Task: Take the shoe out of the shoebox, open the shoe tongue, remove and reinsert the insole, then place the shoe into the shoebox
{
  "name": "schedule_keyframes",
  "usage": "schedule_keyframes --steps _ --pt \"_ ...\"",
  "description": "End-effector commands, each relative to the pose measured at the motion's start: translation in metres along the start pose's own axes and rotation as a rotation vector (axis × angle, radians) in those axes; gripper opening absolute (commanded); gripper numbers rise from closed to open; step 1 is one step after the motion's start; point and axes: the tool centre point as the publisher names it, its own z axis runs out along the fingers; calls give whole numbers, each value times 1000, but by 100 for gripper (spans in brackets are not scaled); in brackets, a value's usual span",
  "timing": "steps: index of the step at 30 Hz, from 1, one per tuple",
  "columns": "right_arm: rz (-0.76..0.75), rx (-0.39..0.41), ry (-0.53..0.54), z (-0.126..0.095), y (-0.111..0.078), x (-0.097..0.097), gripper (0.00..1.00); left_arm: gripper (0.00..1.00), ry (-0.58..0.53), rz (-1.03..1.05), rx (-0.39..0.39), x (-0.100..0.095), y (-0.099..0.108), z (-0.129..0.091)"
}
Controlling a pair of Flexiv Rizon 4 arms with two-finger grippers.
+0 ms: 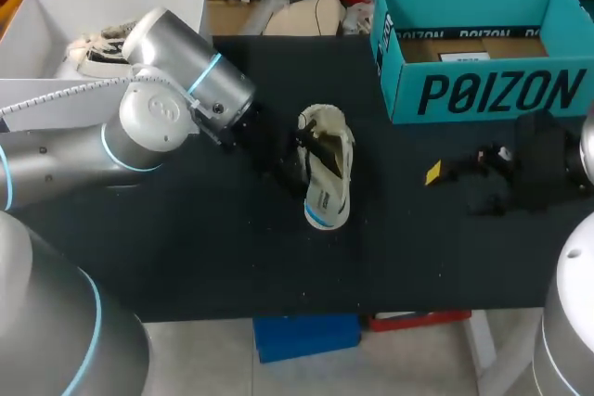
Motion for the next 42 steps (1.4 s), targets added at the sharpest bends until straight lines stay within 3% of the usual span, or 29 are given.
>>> schedule_keyframes --steps 1,10,11,12,13,19,27,36,42 --pt "1 0 -1 0 0 0 100 50 7 2 -9 1 -18 -11" --pt "1 0 -1 0 0 0 100 40 23 -2 21 9 -37 -11" --pt "1 0 -1 0 0 0 100 36 26 -3 28 10 -38 -11" --pt "1 0 -1 0 0 0 100 23 26 -4 36 11 -39 -10" --pt "1 0 -1 0 0 0 100 0 25 -10 51 12 -40 -9" --pt "1 0 -1 0 0 0 100 0 35 -16 62 15 -36 -8" --pt "1 0 -1 0 0 0 100 0 12 -32 48 15 -12 -5" --pt "1 0 -1 0 0 0 100 0 20 -57 -44 18 25 -1" --pt "1 0 -1 0 0 0 100 0 17 -69 -89 17 39 1"
